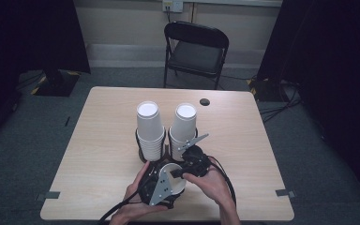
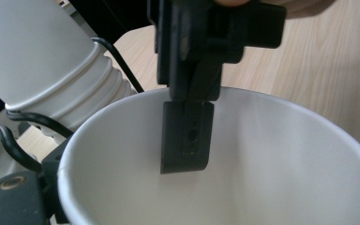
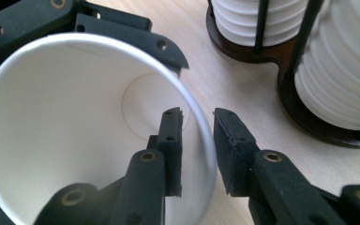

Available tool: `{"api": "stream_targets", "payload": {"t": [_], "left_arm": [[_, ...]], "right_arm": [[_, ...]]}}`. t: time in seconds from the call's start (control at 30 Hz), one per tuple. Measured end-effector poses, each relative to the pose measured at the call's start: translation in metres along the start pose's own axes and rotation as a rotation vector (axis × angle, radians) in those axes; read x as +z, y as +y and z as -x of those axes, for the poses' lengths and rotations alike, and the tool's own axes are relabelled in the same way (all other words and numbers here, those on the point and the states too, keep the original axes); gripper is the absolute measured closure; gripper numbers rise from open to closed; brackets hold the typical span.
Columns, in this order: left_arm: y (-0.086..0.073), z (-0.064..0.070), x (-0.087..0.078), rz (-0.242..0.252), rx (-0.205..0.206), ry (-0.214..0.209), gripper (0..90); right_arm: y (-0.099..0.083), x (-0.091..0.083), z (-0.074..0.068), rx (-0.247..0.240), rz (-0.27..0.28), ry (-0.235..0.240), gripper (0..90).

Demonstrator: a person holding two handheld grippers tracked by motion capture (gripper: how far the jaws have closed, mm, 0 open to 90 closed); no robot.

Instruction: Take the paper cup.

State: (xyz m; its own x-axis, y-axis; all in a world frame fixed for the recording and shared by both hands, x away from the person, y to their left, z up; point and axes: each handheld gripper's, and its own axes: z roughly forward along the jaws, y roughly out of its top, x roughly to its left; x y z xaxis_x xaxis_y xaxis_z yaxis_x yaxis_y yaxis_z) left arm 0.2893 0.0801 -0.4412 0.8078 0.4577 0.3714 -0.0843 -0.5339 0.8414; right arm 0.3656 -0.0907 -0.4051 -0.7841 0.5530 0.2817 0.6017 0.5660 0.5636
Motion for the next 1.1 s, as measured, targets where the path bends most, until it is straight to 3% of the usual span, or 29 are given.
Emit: {"api": "stream_targets", "payload": {"t": [0.07,0.1,0.23,0.43,0.5,0.53,0.6,0.77,0.93,1.0,1.1], "left_arm": [[-0.002,-0.004,-0.002,0.017,-0.045,-0.005,9.9],[-0.002,-0.004,-0.002,0.017,-0.045,-0.005,9.8],[-0.007,-0.009,-0.004,0.055,-0.135,-0.015,9.8],[-0.01,-0.011,-0.005,0.057,-0.159,-0.009,9.8],[-0.011,-0.012,-0.005,0.059,-0.183,-0.016,9.8],[-0.013,-0.011,-0.005,0.076,-0.222,-0.022,9.8],[-0.014,-0.013,-0.006,0.067,-0.221,-0.025,9.8],[-0.016,-0.013,-0.006,0.087,-0.262,-0.024,9.8],[-0.021,-0.017,-0.008,0.095,-0.29,-0.012,9.9],[-0.023,-0.02,-0.008,0.097,-0.312,-0.012,9.9],[-0.024,-0.022,-0.008,0.087,-0.31,-0.004,9.8]], "right_arm": [[-0.002,-0.003,-0.001,0.007,0.033,-0.01,65.5],[-0.002,-0.003,-0.001,0.007,0.033,-0.01,65.5],[-0.006,-0.006,-0.002,0.025,0.086,-0.045,61.5],[-0.01,-0.008,-0.001,0.031,0.139,-0.049,58.9],[-0.011,-0.008,-0.001,0.032,0.165,-0.044,58.0],[-0.014,-0.009,-0.001,0.035,0.19,-0.047,57.1],[-0.015,-0.009,0.0,0.04,0.202,-0.045,56.7],[-0.018,-0.008,0.0,0.05,0.252,-0.046,54.6],[-0.023,-0.014,0.002,0.053,0.346,-0.051,50.7],[-0.025,-0.016,0.003,0.058,0.356,-0.057,48.8],[-0.027,-0.016,0.003,0.053,0.376,-0.062,47.6]]}}
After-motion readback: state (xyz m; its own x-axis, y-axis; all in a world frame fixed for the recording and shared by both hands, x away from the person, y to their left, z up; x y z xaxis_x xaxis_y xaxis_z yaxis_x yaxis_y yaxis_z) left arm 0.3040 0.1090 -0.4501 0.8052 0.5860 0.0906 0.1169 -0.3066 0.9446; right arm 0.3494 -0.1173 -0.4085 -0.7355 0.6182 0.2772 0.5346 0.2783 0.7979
